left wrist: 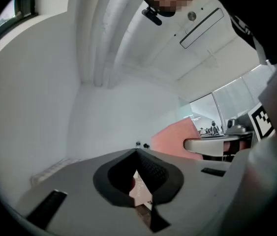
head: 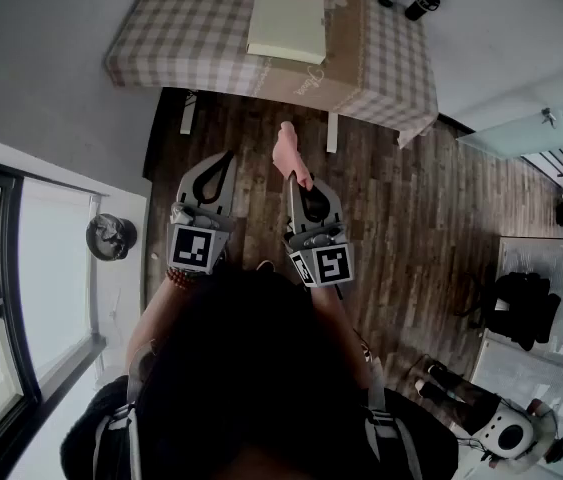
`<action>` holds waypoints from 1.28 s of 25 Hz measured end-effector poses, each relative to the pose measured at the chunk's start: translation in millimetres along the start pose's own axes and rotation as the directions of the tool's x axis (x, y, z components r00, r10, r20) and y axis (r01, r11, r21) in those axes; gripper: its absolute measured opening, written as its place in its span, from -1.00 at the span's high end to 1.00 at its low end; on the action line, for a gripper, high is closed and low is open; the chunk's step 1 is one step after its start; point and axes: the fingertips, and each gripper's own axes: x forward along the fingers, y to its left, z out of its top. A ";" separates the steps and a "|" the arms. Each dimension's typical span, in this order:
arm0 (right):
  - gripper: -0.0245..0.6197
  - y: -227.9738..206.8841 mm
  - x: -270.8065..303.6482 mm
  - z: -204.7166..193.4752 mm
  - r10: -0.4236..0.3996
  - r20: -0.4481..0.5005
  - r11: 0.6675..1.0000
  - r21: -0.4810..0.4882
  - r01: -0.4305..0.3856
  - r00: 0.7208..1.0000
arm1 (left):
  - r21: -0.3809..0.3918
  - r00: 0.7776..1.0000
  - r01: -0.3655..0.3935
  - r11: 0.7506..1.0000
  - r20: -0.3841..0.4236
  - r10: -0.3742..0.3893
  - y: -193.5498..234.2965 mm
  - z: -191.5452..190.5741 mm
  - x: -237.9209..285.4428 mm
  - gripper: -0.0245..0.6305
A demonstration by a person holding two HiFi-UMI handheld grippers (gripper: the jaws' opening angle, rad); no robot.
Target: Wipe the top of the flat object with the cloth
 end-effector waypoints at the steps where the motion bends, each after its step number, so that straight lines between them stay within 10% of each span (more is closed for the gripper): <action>1: 0.88 4.8 5.8 -2.7 0.021 -0.004 1.000 0.009 -0.021 1.000 | 0.005 1.000 0.002 1.000 -0.005 -0.002 5.9 -1.1 0.1 0.94; 13: 0.87 -1.9 66.2 -27.4 0.101 -0.073 0.993 0.072 -0.095 0.992 | -0.004 0.997 0.046 0.999 -0.058 -0.046 46.2 -32.8 49.3 0.94; 24: 0.87 -173.2 187.5 -49.4 0.092 0.013 0.987 0.131 -0.093 0.996 | 0.090 0.994 -0.002 0.996 -0.108 0.011 77.1 -60.7 221.2 0.91; 32: 0.87 -270.0 310.7 -59.6 0.239 -0.009 0.967 0.094 -0.237 0.971 | 0.116 0.956 -0.109 0.987 -0.259 0.136 138.5 -116.0 309.7 0.89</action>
